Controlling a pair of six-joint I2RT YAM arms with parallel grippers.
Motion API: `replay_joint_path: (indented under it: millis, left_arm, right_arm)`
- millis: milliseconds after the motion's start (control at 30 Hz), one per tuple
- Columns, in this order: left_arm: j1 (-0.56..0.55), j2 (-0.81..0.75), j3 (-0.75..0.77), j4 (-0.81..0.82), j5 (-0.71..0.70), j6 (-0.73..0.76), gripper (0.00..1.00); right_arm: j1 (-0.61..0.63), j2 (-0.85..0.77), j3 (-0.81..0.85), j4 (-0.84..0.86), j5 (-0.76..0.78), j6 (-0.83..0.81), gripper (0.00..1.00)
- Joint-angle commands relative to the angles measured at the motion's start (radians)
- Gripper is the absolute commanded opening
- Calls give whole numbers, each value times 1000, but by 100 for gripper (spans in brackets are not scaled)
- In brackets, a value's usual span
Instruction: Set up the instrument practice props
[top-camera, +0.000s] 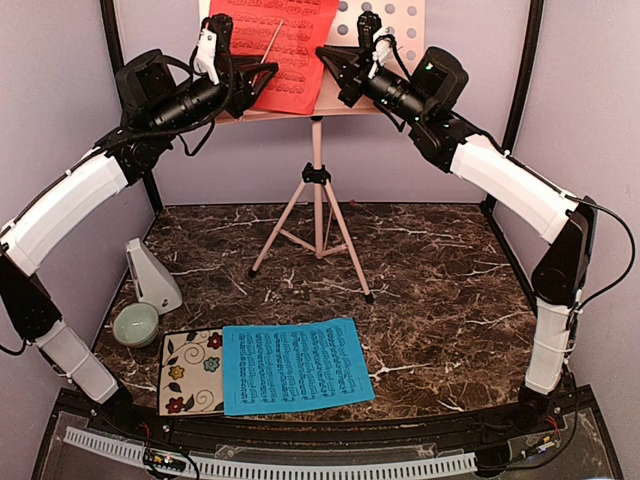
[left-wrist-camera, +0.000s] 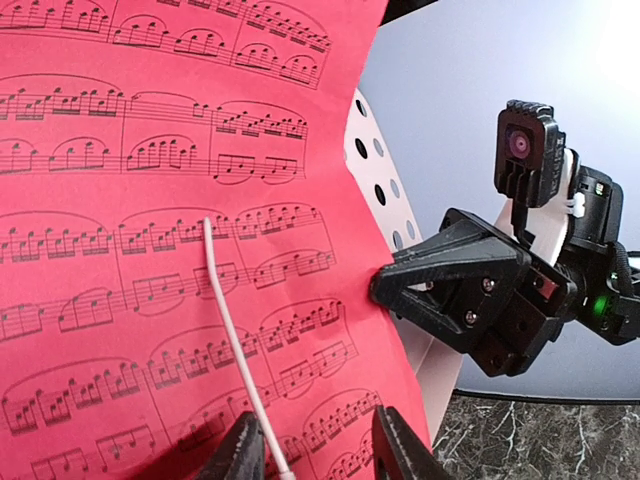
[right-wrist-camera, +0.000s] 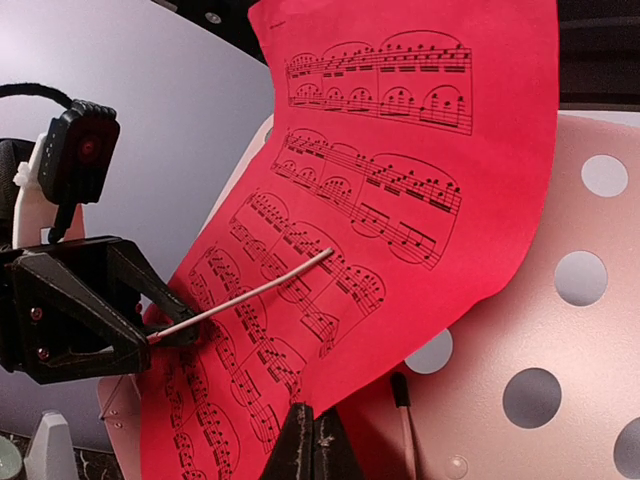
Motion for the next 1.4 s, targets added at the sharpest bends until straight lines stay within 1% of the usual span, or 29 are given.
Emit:
replay_joint_path:
  millis: [0,100,167,300,400,467,533,633,700,767,867,1067,1200,1367]
  left_arm:
    - [-15,-96,-50,39,-9,5,39]
    - [-16,-130,-78,34,-38,-6,39]
    - [-15,-149,-69,-16,-89,-22,39]
    - [-14,-201,-64,-114,-248,-59,44]
    - [6,-239,-63,-196,-318,-98,46]
    - [39,-255,-68,-247,-335,-140,47]
    - [91,-258,-68,-300,-300,-185,46]
    - [172,-259,-81,-346,-170,-250,46]
    - [213,-263,-103,-345,-102,-277,45]
    - [232,-265,-121,-332,-48,-288,45]
    - [251,-255,-128,-323,-16,-296,44]
    - [263,-212,-109,-302,112,-326,40]
    - [263,-198,-95,-294,142,-333,35]
    - [263,-219,-113,-271,155,-337,28]
  right_arm:
    - [7,-2,-12,14,22,1,2]
    - [6,-1,-8,13,26,-2,2]
    - [6,-1,-6,11,36,-6,3]
    - [6,-5,-8,11,64,-17,3]
    - [6,-8,-10,10,79,-26,2]
    - [6,-8,-9,8,84,-30,1]
    - [6,-8,-7,6,85,-32,1]
    - [6,-7,-8,5,86,-31,0]
    - [6,-6,-7,3,86,-34,0]
    - [6,-6,-7,1,88,-38,0]
    - [6,-5,-4,-4,88,-42,0]
    - [7,-4,0,-3,87,-38,0]
    - [6,-1,4,-3,85,-37,0]
    - [6,1,8,-4,84,-39,0]
